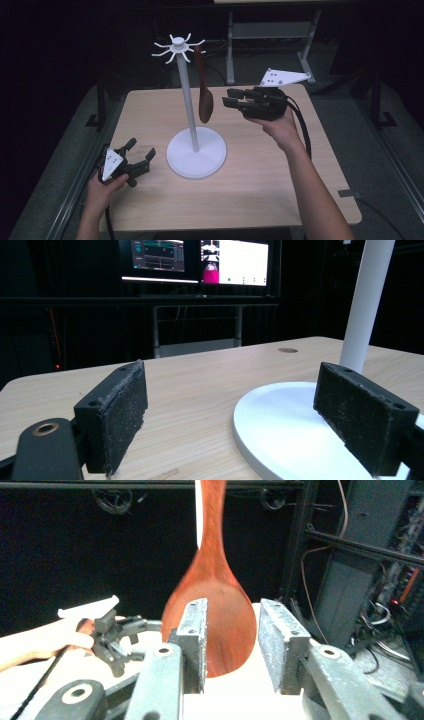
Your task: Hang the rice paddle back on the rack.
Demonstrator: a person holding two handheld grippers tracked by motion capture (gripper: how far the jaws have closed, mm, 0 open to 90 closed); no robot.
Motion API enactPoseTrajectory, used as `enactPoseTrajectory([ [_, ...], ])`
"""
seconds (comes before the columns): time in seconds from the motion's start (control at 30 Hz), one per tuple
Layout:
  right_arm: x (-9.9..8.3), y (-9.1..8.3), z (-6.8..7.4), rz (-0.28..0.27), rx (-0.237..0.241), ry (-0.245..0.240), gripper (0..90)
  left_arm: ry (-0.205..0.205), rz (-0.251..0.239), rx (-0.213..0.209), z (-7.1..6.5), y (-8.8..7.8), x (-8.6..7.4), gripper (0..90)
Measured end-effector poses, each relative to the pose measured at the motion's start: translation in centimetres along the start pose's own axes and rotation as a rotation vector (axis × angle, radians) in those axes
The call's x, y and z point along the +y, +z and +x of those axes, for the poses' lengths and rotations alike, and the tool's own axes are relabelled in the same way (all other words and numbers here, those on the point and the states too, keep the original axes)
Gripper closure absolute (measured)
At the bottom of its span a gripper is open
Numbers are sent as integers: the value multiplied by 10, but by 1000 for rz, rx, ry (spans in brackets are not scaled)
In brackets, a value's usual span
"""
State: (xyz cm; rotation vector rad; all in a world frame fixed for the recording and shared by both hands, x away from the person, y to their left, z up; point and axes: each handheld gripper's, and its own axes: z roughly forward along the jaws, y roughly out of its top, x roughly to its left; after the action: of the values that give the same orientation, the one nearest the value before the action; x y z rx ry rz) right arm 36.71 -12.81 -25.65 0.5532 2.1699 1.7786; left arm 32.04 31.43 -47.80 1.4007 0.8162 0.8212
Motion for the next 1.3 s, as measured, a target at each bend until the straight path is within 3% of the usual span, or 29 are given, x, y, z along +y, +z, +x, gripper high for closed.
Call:
enactPoseTrajectory([
  [0.5, -46, -35, -4, 95, -86, 45, 509, -6, -8, 2, 0, 0, 0, 134],
  [1.0, -98, -57, -10, 189, -167, 90, 369, -7, -3, 5, 0, 0, 0, 134],
  [1.07, -106, -60, -11, 198, -178, 109, 355, -8, -4, 6, 0, 0, 0, 134],
  [1.1, -110, -62, -12, 201, -185, 116, 347, 10, 11, 4, 1, -1, 0, 134],
  [1.3, -134, -73, -14, 228, -218, 151, 327, 8, 9, 4, 1, -1, 0, 134],
])
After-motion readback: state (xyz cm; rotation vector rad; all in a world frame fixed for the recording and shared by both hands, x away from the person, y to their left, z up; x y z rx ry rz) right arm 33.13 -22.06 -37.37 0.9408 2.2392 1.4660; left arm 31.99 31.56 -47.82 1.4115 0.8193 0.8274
